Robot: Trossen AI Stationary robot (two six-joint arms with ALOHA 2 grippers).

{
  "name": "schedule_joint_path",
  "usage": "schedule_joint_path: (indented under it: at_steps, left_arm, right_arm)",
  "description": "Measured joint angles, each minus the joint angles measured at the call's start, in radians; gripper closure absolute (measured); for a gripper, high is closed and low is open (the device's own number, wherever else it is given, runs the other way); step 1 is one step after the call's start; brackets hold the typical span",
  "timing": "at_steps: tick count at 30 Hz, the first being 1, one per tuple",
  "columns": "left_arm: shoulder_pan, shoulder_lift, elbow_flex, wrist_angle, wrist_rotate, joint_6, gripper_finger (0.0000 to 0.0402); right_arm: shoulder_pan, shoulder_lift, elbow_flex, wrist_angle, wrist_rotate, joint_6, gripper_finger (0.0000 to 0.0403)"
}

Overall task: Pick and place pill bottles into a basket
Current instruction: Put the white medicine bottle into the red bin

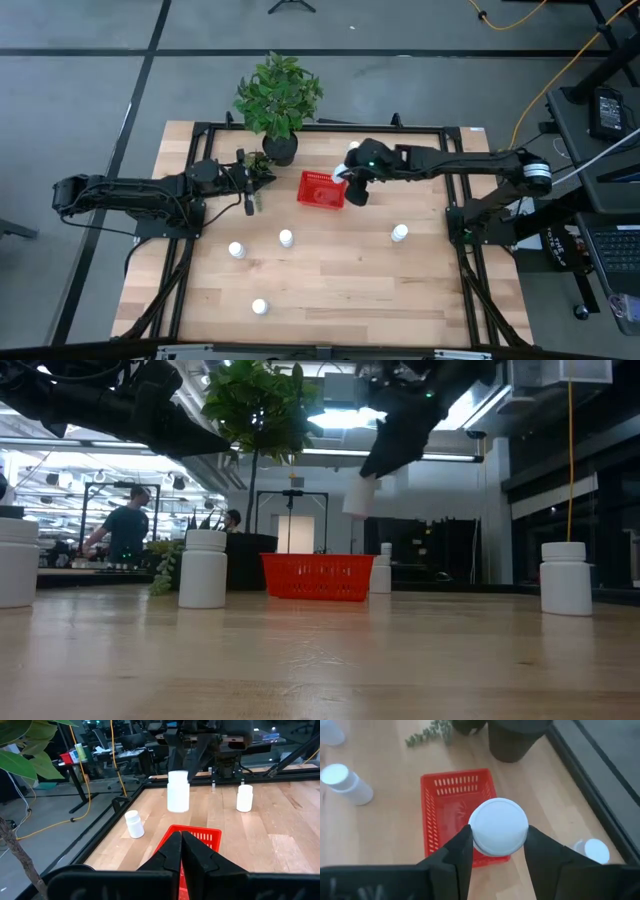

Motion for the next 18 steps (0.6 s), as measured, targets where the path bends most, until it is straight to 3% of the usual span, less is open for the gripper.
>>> schedule_joint_path:
  at_steps: [7, 18]
  left_arm:
    - [0.0, 0.0, 0.0, 0.0, 0.0, 0.0, 0.0395]
    - [0.0, 0.0, 0.0, 0.001, 0.0, 0.0, 0.0395]
  right_arm:
    - [0.0, 0.078, 0.086, -0.051, -0.052, -0.046, 0.0258]
    - [-0.001, 0.124, 0.061, -0.049, -0.051, -0.024, 0.0258]
